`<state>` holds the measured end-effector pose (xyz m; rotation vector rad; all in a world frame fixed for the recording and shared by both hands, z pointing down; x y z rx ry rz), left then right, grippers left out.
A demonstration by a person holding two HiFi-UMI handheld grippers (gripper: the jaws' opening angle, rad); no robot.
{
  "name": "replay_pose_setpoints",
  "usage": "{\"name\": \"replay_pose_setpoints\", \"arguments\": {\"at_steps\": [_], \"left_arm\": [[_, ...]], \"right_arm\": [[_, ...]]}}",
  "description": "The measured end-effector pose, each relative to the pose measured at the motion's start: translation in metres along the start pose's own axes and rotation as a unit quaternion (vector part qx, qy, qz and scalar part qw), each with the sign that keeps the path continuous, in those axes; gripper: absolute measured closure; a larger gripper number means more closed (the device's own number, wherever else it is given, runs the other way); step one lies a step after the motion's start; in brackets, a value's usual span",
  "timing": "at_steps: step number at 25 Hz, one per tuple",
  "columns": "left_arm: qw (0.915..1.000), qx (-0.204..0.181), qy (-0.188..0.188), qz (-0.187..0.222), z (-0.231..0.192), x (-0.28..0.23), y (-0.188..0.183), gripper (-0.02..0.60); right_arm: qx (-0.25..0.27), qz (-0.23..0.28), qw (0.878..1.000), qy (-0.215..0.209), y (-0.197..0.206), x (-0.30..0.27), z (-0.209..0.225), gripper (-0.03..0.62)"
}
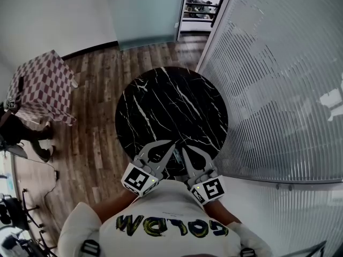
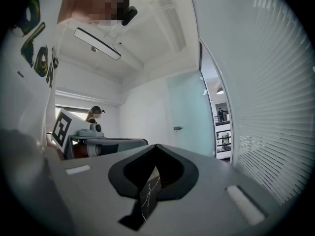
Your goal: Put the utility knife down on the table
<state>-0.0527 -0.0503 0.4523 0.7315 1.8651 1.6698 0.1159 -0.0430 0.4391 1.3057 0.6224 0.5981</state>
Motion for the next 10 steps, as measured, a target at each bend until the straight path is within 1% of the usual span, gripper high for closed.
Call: {"name": "replay_pose_setpoints", "arguments": {"at_steps": [10], "left_arm": [[1.0000, 0.009, 0.004, -0.001, -0.0007, -0.0001, 0.0034, 0.580]], "right_arm": [[0.002, 0.003, 1.000, 0.000, 0.0029, -0.0003, -0.0002, 0.592]]}}
Point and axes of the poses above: the fingertips, and each gripper's own axes: x backward along the fingers, z to its right, y out of its underside, the point moved 10 cm from there along x, backward along the fingers, and after that the axes turned 3 degrees about -x, right-handed, at the moved point
